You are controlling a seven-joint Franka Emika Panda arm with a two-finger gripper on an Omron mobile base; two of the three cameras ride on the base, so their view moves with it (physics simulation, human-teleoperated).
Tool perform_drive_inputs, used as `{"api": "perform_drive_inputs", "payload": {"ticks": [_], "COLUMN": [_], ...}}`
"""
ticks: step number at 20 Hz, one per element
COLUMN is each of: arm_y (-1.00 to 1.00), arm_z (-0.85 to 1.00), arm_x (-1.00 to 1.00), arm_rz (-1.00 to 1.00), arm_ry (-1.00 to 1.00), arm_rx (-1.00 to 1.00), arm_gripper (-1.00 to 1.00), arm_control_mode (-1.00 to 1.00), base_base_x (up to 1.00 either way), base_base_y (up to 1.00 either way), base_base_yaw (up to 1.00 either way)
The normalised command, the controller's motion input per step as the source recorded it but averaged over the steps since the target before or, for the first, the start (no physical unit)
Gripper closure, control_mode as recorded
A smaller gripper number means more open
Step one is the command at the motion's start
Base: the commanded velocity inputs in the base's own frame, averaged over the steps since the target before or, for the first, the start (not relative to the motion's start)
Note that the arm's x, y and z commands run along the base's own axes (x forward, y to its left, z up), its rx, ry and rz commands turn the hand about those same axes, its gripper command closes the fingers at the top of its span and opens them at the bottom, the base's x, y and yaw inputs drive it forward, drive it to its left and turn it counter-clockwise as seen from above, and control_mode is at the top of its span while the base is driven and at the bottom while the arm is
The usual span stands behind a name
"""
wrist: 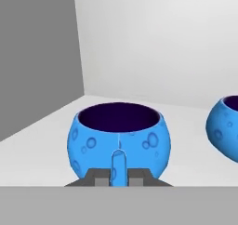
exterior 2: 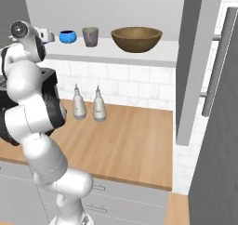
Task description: Gather all objects into one cabinet and sort the glasses and bowls to opposite sides.
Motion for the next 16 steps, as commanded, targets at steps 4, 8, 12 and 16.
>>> {"api": "perform_drive_inputs", "payload": {"ticks": [4, 8, 12, 16], "arm_y": [0.00, 0.00, -0.03, -0.06], "arm_z": [0.00, 0.00, 0.00, 0.00], "arm_x": [0.26, 0.08, 0.00, -0.23], "arm_rz": [0.00, 0.00, 0.00, -0.01], "arm_ry": [0.04, 0.02, 0.00, 0.00], "arm_rx": [0.00, 0.00, 0.00, 0.00], "arm_gripper": [1.00, -1.00, -1.00, -1.00], "arm_control_mode": [-1.00, -1.00, -1.00, -1.00], "base_base_x": [0.00, 0.00, 0.00, 0.00], "base_base_y": [0.00, 0.00, 0.00, 0.00], "base_base_yaw": [0.00, 0.00, 0.00, 0.00]}}
